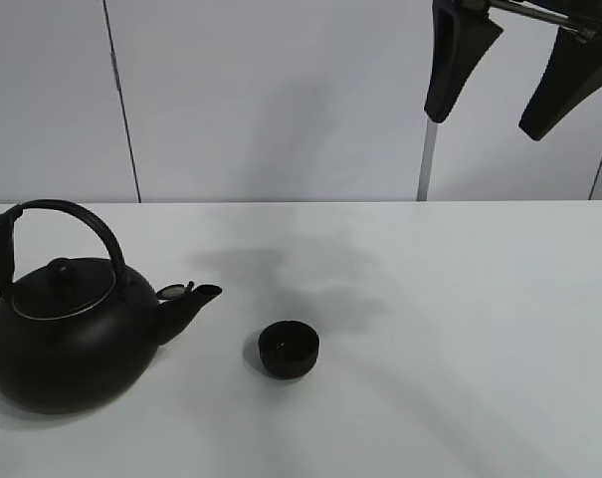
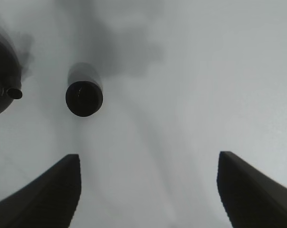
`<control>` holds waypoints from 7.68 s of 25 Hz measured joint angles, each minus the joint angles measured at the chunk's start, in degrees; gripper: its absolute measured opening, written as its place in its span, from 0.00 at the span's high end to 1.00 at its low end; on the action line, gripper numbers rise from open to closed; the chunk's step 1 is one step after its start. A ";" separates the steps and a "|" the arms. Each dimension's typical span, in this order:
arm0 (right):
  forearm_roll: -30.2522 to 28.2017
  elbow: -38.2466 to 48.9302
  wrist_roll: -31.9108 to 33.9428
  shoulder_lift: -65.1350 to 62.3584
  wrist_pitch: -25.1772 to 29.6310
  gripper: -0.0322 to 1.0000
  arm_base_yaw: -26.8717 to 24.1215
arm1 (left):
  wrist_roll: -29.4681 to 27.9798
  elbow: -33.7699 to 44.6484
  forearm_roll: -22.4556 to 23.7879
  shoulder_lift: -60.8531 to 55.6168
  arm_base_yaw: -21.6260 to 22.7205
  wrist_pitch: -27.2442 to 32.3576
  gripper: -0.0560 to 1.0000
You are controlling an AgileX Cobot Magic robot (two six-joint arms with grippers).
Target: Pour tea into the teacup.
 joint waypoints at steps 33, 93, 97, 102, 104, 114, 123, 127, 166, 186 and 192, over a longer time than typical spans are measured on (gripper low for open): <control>-0.59 0.00 0.00 0.00 0.06 0.44 0.00 | -11.73 13.51 20.06 16.72 -11.82 -42.27 0.38; -0.59 0.00 0.00 0.00 -1.66 0.44 0.00 | -18.67 10.74 22.74 25.72 -11.82 -61.16 0.86; -0.54 0.00 0.00 0.00 -1.66 0.44 0.00 | -18.67 5.40 22.61 21.56 -11.82 -49.82 0.86; -0.54 0.00 0.00 0.00 -1.68 0.44 0.00 | -21.25 -0.14 21.18 21.14 -11.82 -38.48 0.86; -0.48 0.00 0.00 0.00 -1.68 0.44 0.00 | -22.53 -1.25 20.25 21.14 -11.88 -36.96 0.86; -0.14 0.00 0.00 0.00 -2.36 0.44 0.00 | -27.24 -1.83 18.94 27.09 -14.11 -39.29 0.86; -0.14 0.00 0.00 0.00 -2.38 0.44 0.00 | -20.30 -1.83 19.18 33.70 -16.54 -46.59 0.86; -0.14 0.00 0.00 0.00 -2.38 0.44 0.00 | -17.78 -1.83 19.06 33.76 -16.54 -48.50 0.86; -0.52 0.00 0.00 0.00 -2.49 0.44 0.00 | -6.41 -2.18 13.71 37.32 -16.54 -49.43 0.86; -0.52 0.00 0.00 0.00 -2.49 0.44 0.00 | -2.79 -2.18 6.94 37.32 -20.76 -49.54 0.86; -0.52 0.00 0.00 0.00 -2.49 0.44 0.00 | 0.90 -2.18 7.06 37.32 -20.76 -49.54 0.86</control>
